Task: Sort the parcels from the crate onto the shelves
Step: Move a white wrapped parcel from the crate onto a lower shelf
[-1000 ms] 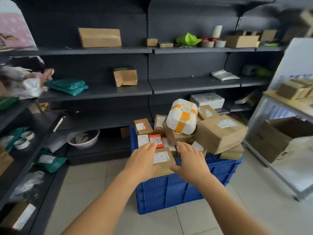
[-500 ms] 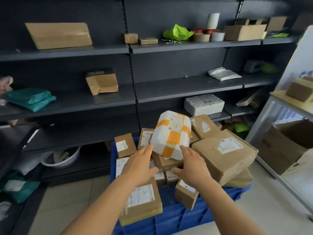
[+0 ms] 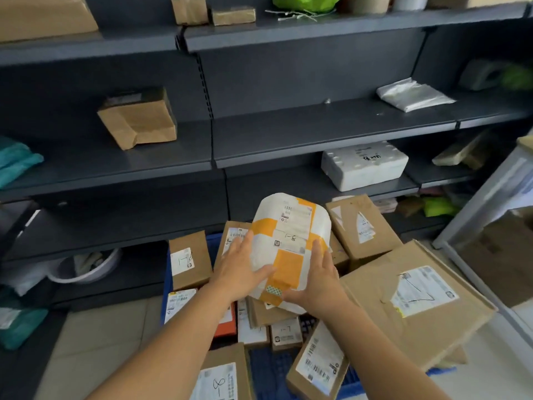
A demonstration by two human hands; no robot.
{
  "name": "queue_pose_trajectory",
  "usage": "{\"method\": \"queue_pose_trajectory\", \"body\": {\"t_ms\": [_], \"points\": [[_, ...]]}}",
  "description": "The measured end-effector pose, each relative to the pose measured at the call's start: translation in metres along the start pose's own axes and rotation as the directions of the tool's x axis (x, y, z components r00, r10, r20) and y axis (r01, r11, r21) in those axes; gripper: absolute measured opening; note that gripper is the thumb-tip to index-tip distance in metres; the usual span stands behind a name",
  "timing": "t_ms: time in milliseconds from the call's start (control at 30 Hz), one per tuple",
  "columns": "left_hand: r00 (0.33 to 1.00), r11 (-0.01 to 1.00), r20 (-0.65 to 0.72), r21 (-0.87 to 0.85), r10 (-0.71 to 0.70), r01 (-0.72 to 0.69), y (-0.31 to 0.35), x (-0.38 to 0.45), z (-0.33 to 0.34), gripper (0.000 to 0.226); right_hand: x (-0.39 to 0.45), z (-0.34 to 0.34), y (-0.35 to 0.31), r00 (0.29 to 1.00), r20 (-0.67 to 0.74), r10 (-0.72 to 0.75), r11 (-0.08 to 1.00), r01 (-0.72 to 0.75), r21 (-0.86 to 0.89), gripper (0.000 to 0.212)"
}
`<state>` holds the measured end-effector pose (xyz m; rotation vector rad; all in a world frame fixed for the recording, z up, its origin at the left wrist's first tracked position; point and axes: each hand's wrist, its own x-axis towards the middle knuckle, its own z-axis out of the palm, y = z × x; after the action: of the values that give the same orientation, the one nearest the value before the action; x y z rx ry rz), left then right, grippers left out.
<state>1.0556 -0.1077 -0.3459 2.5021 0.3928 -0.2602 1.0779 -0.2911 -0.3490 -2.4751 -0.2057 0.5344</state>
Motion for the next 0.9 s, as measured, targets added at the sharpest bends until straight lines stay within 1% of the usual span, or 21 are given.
{"method": "queue_pose_trajectory", "body": {"t_ms": [67, 133, 233, 300, 400, 533, 667, 733, 833, 900], "points": [[0.999, 0.999, 0.040, -0.041, -0.034, 0.036, -0.002, 0.013, 0.004, 0.103, 0.010, 0.006, 0.002, 0.999, 0.044, 0.007, 1.000, -0.007, -0.005, 0.141], [0.995, 0.995, 0.092, -0.078, -0.051, 0.058, -0.008, 0.022, 0.007, 0.107, 0.015, 0.012, 0.005, 0.998, 0.064, 0.017, 1.000, -0.017, -0.006, 0.141], [0.987, 0.980, 0.149, -0.182, -0.054, 0.081, -0.018, 0.027, 0.009, 0.118, 0.017, 0.018, 0.007, 0.998, 0.066, 0.022, 1.000, -0.022, -0.011, 0.140], [0.987, 0.969, 0.153, -0.235, -0.044, 0.080, -0.025, 0.027, 0.013, 0.120, 0.016, 0.022, 0.008, 0.998, 0.056, 0.014, 1.000, -0.014, -0.003, 0.139], [0.993, 0.947, 0.114, -0.315, -0.035, 0.070, -0.034, 0.024, 0.017, 0.115, 0.013, 0.028, 0.009, 1.000, 0.027, -0.006, 0.999, 0.005, 0.041, 0.136], [0.996, 0.895, 0.068, -0.439, -0.062, 0.086, -0.041, 0.008, 0.015, 0.111, 0.007, 0.026, 0.006, 0.997, 0.010, -0.072, 0.995, 0.071, 0.072, 0.132], [0.995, 0.844, -0.023, -0.532, -0.092, 0.065, -0.047, -0.017, 0.006, 0.105, 0.000, 0.017, -0.008, 0.976, -0.010, -0.217, 0.975, 0.217, 0.037, 0.130], [0.991, 0.811, -0.069, -0.583, -0.114, 0.053, -0.051, -0.034, -0.002, 0.106, -0.005, 0.013, -0.022, 0.959, -0.008, -0.284, 0.959, 0.284, 0.006, 0.129], [0.979, 0.786, -0.142, -0.617, -0.145, 0.027, -0.062, -0.059, -0.018, 0.107, -0.018, 0.011, -0.045, 0.923, 0.005, -0.384, 0.923, 0.384, -0.027, 0.127], [0.955, 0.768, -0.213, -0.640, -0.208, 0.025, -0.077, -0.090, -0.033, 0.108, -0.036, 0.017, -0.069, 0.891, 0.035, -0.453, 0.890, 0.454, -0.049, 0.127]]}}
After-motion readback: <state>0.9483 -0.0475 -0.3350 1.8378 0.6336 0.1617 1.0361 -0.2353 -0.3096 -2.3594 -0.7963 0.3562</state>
